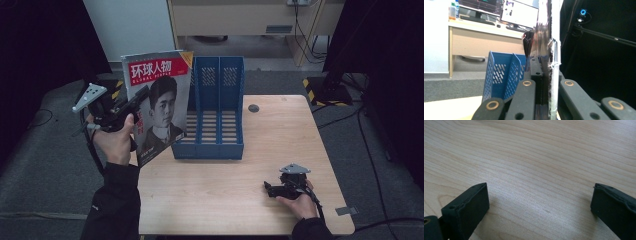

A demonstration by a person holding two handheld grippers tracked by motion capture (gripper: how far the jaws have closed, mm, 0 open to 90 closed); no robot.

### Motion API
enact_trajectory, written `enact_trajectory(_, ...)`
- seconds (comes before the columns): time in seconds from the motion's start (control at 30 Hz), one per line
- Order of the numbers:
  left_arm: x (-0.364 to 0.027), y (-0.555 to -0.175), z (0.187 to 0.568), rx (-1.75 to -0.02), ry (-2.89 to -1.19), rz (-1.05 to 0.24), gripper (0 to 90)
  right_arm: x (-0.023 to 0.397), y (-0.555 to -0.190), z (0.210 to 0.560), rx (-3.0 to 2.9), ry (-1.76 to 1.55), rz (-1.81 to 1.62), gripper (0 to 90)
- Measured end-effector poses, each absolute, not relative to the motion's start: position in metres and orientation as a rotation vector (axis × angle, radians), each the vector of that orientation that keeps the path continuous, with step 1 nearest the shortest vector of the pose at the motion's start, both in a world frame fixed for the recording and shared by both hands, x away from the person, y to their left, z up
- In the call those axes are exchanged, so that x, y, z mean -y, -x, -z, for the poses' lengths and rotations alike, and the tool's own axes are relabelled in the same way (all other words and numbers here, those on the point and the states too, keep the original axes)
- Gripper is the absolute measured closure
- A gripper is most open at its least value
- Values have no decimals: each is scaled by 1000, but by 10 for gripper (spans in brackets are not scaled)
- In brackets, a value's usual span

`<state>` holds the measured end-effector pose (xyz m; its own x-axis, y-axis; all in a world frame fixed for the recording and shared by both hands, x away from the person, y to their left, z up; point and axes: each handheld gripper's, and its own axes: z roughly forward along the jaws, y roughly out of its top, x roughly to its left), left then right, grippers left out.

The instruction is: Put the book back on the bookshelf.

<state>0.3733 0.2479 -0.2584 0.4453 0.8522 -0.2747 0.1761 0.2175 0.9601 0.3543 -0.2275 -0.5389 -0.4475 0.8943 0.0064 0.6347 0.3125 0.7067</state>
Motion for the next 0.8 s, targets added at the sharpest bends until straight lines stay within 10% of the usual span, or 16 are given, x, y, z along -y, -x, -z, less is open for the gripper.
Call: enact_trajectory(0.8,-234,-441,304,-1129,-1197,-698,865,228,-354,539,-2198,-1361,-914,22)
